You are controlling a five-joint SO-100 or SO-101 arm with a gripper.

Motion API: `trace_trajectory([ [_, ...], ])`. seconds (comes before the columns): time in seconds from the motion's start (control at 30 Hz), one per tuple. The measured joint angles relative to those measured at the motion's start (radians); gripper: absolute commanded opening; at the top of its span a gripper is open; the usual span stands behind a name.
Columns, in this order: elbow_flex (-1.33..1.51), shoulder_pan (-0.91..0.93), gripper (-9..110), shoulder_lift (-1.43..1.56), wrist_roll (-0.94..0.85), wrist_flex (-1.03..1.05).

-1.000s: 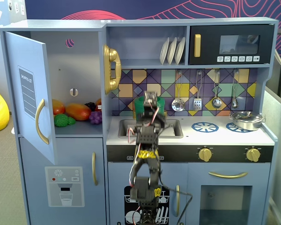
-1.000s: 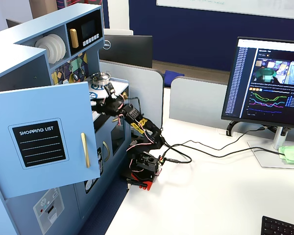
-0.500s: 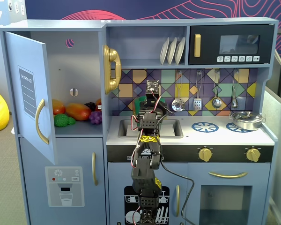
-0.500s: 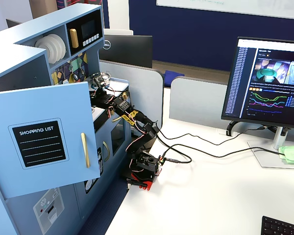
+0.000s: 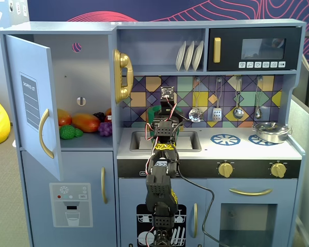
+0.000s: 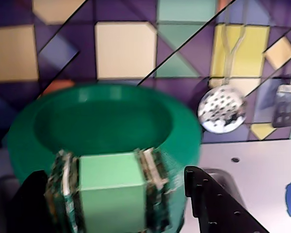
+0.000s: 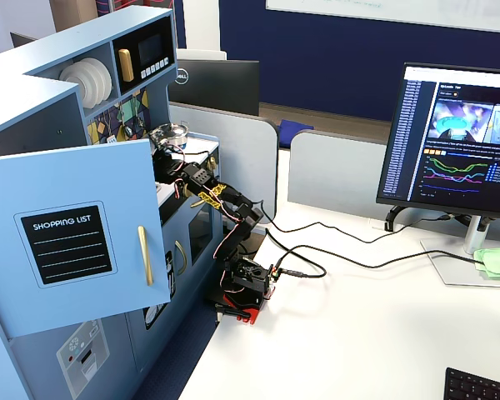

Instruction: Take off the lid from the green recipient and place it on the counter

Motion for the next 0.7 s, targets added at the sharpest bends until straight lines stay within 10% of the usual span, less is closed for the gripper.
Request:
trace_trajectory([
  [0.2,0.000,-0.023,0,-0.009,-0.029,0.000],
  [0.7,-0.083,-0.055,0,-0.011,-0.049,-0.061],
])
